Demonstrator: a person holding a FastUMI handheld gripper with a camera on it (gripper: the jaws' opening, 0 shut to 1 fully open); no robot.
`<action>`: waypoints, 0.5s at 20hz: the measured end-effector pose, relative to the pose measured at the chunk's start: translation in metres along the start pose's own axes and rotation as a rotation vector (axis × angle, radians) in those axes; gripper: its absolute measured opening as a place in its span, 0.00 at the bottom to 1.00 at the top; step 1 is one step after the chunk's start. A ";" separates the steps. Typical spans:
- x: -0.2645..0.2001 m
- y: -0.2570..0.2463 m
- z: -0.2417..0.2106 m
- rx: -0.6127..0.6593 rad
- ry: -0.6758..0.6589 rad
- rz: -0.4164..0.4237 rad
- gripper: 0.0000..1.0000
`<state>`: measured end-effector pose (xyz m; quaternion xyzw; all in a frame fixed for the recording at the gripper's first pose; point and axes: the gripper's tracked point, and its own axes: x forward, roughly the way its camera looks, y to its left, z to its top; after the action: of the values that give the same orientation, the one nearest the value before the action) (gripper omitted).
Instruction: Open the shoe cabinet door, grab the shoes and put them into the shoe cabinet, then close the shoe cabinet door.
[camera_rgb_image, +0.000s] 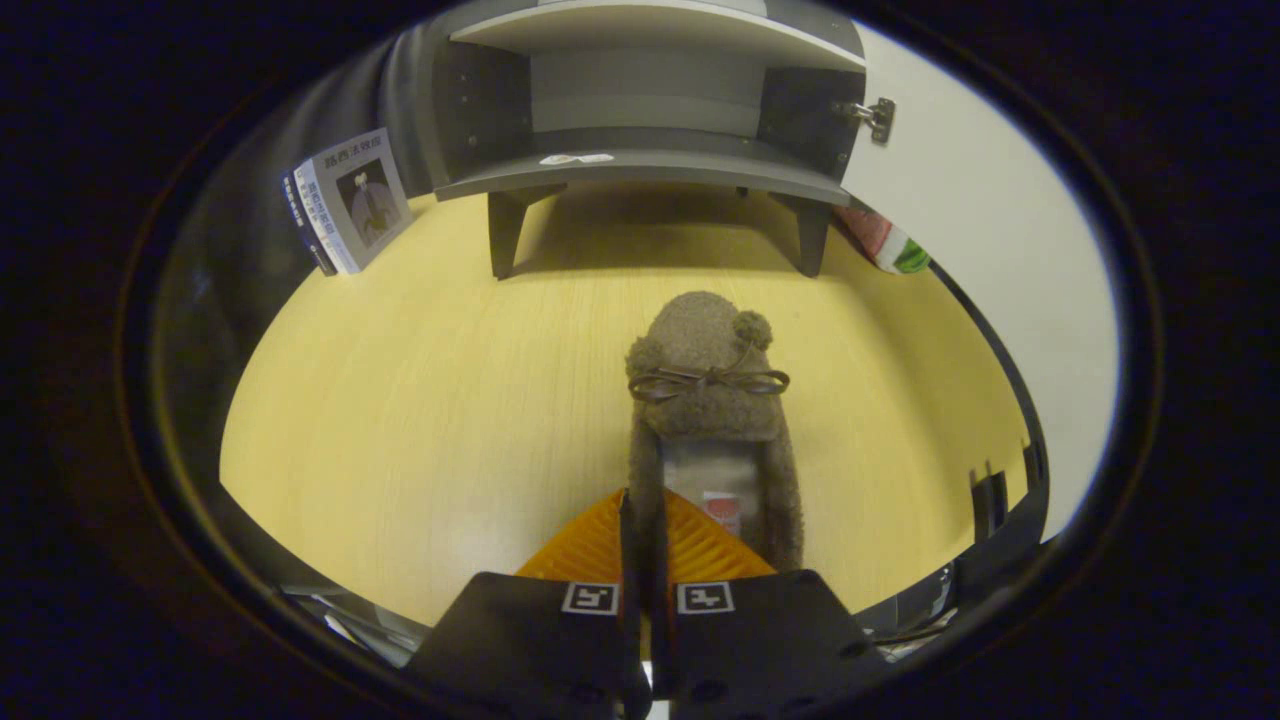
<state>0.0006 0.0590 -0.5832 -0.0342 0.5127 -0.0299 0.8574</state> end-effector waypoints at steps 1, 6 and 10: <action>-0.003 0.001 0.001 -0.003 -0.001 0.002 0.07; -0.006 0.002 0.002 0.005 -0.006 0.033 0.03; -0.019 -0.004 0.017 0.004 -0.039 0.041 0.03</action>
<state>0.0065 0.0566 -0.5579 -0.0226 0.4965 -0.0124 0.8677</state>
